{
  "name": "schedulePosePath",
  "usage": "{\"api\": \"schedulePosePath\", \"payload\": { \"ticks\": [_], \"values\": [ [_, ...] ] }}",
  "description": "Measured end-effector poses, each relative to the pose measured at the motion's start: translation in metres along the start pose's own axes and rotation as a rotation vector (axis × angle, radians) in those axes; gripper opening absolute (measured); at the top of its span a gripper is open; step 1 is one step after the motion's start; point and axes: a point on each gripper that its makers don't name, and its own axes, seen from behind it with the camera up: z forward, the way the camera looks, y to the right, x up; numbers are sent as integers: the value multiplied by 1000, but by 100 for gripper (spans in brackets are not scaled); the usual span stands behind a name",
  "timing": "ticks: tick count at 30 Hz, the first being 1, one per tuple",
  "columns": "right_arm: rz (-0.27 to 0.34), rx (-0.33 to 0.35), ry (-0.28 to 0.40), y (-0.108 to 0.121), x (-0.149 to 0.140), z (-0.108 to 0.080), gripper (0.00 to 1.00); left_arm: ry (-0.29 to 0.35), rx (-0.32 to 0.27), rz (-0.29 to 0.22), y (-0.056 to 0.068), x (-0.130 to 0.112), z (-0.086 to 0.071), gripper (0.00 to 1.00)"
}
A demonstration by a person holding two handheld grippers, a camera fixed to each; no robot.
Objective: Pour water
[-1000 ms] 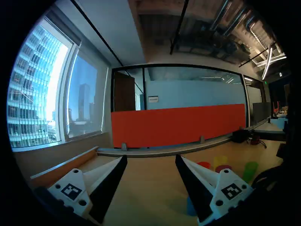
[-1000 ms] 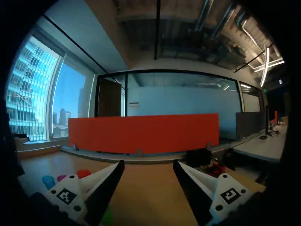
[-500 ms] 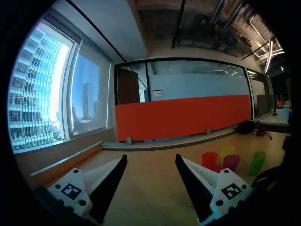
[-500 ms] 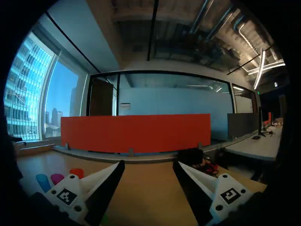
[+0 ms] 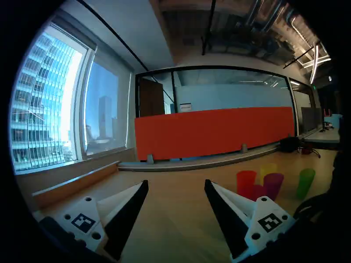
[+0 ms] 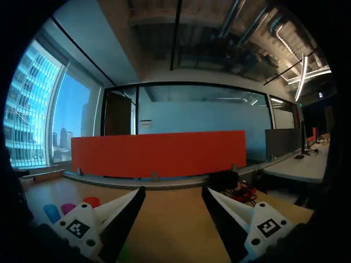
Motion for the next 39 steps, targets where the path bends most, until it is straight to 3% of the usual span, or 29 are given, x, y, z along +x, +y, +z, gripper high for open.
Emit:
{"api": "schedulePosePath", "payload": {
  "ticks": [14,23,39],
  "values": [
    [1,-10,4,2,3,-2,99,0,-41,-19,20,-16,8,95],
    [-2,-20,4,6,4,-3,99,-4,-47,-13,12,-24,15,95],
    [-2,-19,5,4,5,-4,99,-38,-60,-77,8,-38,19,95]
  ]
}}
